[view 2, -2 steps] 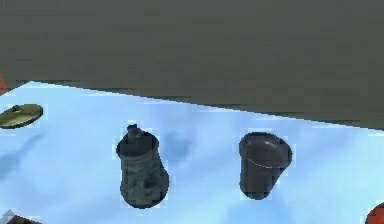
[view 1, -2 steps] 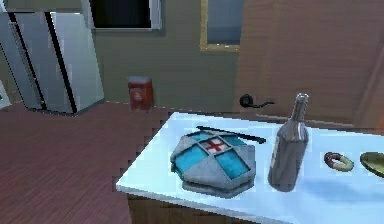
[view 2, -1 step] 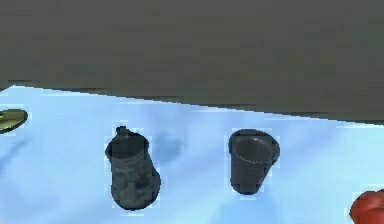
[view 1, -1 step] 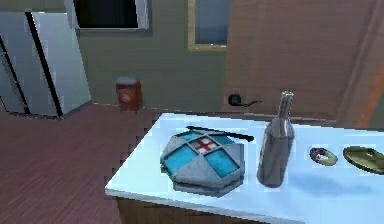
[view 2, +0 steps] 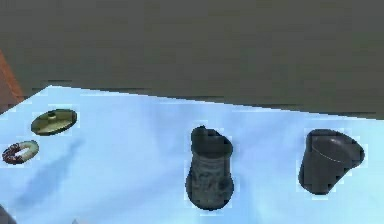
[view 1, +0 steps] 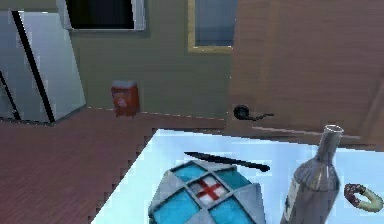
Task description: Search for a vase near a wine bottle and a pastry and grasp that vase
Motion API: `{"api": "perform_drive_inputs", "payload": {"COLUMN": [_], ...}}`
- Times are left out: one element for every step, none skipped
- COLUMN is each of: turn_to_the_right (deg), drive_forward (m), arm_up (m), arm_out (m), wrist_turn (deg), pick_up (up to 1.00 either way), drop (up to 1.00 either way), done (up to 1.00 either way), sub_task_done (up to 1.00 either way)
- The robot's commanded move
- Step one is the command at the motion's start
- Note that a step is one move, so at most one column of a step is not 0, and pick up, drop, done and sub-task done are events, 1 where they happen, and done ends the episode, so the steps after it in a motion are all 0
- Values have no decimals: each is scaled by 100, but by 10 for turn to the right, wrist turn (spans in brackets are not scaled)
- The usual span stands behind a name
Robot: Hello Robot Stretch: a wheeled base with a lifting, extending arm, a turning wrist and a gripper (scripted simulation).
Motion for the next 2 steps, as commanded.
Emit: {"api": "perform_drive_inputs", "payload": {"turn_to_the_right": [-300, 0], "drive_forward": [0, 0], "arm_up": [0, 50], "arm_out": [0, 0], "wrist_turn": [0, 0], "pick_up": [0, 0], "drop": [0, 0], "done": [0, 0], "sub_task_done": [0, 0]}}
